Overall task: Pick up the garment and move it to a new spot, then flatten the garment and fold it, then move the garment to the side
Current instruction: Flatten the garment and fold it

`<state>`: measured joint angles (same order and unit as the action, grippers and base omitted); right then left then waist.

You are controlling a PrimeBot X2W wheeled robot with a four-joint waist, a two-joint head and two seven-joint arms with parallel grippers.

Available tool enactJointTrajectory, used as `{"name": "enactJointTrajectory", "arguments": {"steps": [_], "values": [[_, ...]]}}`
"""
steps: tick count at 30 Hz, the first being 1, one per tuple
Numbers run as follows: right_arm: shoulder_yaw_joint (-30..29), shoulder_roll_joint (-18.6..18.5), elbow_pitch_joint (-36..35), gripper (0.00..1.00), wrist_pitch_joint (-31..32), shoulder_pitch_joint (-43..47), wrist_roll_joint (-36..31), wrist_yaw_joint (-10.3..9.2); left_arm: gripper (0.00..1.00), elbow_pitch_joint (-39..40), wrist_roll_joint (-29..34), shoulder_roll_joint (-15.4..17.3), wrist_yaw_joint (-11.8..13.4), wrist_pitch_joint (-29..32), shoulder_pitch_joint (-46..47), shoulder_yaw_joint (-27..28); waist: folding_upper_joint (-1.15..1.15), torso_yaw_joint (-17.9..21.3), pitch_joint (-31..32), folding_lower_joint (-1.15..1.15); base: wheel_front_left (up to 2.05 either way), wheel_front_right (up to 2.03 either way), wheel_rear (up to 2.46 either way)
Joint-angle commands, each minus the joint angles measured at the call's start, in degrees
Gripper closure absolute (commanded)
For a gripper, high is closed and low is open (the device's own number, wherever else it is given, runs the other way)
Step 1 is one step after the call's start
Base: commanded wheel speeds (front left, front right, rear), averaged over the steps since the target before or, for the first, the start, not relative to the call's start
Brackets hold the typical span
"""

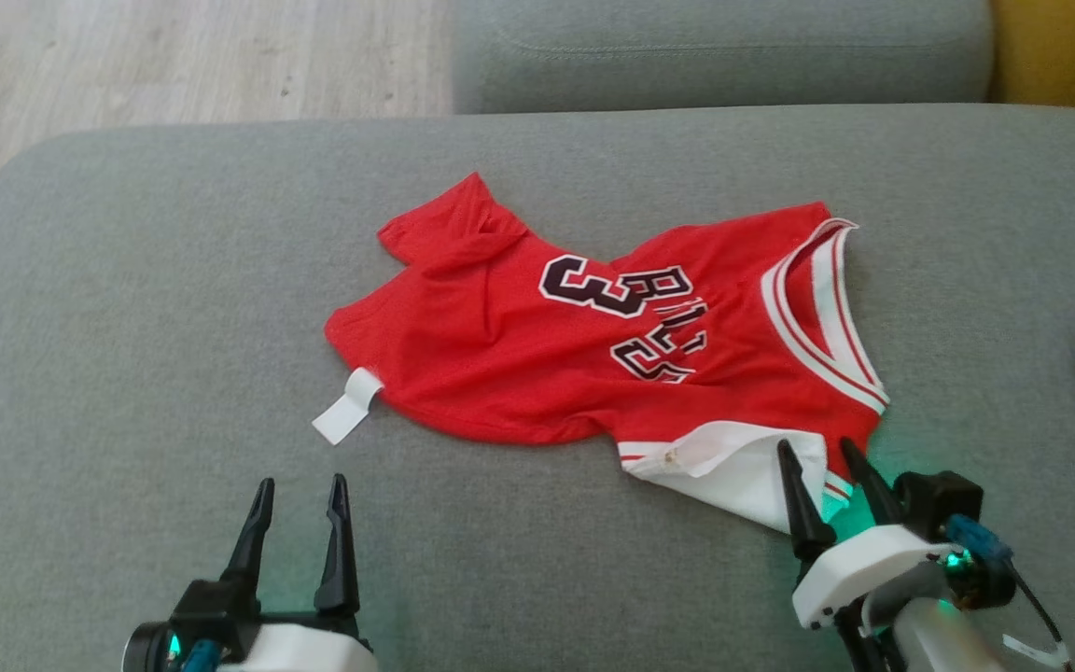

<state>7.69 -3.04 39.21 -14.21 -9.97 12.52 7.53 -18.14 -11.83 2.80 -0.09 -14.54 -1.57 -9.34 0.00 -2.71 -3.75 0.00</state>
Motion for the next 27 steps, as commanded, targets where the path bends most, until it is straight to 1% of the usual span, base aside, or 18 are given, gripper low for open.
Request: {"name": "enactJointTrajectory", "arguments": {"steps": [1, 7, 14, 17, 18, 20, 22, 23, 24, 25, 26, 27], "values": [[1.96, 0.14, 0.78, 0.0, -0.78, -2.76, 0.52, -0.04, 0.0, 1.69, -0.36, 0.08, -0.16, -0.46, 2.42, 1.29, 0.0, -0.83, -0.61, 0.0, 0.0, 0.0, 0.0], [2.41, 0.15, 4.71, 0.0, -0.78, -4.95, 2.12, -0.04, 0.0, 1.64, -0.44, 0.08, -0.17, -0.46, 2.77, 1.06, 0.0, -1.74, -1.32, 0.0, 0.0, 0.0, 0.0], [2.86, 0.15, 4.77, 0.0, -0.78, -5.1, 2.78, -0.04, 0.0, 1.58, -0.53, 0.08, -0.13, -0.46, 2.81, 1.06, 0.0, -1.85, -1.34, 0.0, 0.0, 0.0, 0.0], [3.22, 0.15, 4.68, 0.13, -0.78, -4.34, 2.91, -0.04, 0.0, 1.51, -0.6, 0.08, -0.24, -0.46, 2.56, 1.06, 0.0, -1.66, -1.06, 0.0, 0.0, 0.0, 0.0], [3.25, 0.15, 4.62, 0.13, -0.78, -4.08, 2.94, -0.04, 0.0, 1.48, -0.63, 0.08, -0.27, -0.46, 2.52, 1.03, 0.0, -1.62, -1.0, 0.0, 0.0, 0.0, 0.0], [3.11, 0.16, 4.47, 0.2, -0.78, -3.13, 2.85, -0.04, 0.0, 1.41, -0.74, 0.08, -0.37, -0.46, 2.51, 0.85, 0.0, -1.45, -0.8, 0.0, 0.0, 0.0, 0.0], [3.08, 0.16, 4.23, 0.25, -0.78, -2.46, 2.87, -0.04, 0.0, 1.39, -0.76, 0.08, -0.45, -0.46, 2.48, 0.79, 0.0, -1.33, -0.7, 0.0, 0.0, 0.0, 0.0], [3.09, 0.16, 4.16, 0.33, -0.78, -2.14, 2.89, -0.04, 0.0, 1.38, -0.77, 0.08, -0.48, -0.46, 2.45, 0.81, 0.0, -1.26, -0.63, 0.0, 0.0, 0.0, 0.0], [3.15, 0.16, 4.15, 0.55, -0.78, -1.87, 2.97, -0.04, 0.0, 1.36, -0.78, 0.08, -0.5, -0.46, 2.41, 0.84, 0.0, -1.18, -0.55, 0.0, 0.0, 0.0, 0.0], [3.25, 0.16, 4.17, 0.64, -0.78, -1.68, 3.04, -0.04, 0.0, 1.34, -0.79, 0.08, -0.51, -0.46, 2.35, 0.87, 0.0, -1.11, -0.46, 0.0, 0.0, 0.0, 0.0], [3.34, 0.16, 4.21, 0.76, -0.78, -1.56, 3.1, -0.04, 0.0, 1.33, -0.8, 0.08, -0.52, -0.46, 2.29, 0.92, 0.0, -1.02, -0.38, 0.0, 0.0, 0.0, 0.0], [3.35, 0.16, 4.27, 1.0, -0.78, -1.5, 3.15, -0.04, 0.0, 1.31, -0.8, 0.08, -0.54, -0.46, 2.22, 0.97, 0.0, -0.95, -0.32, 0.0, 0.0, 0.0, 0.0]]}}
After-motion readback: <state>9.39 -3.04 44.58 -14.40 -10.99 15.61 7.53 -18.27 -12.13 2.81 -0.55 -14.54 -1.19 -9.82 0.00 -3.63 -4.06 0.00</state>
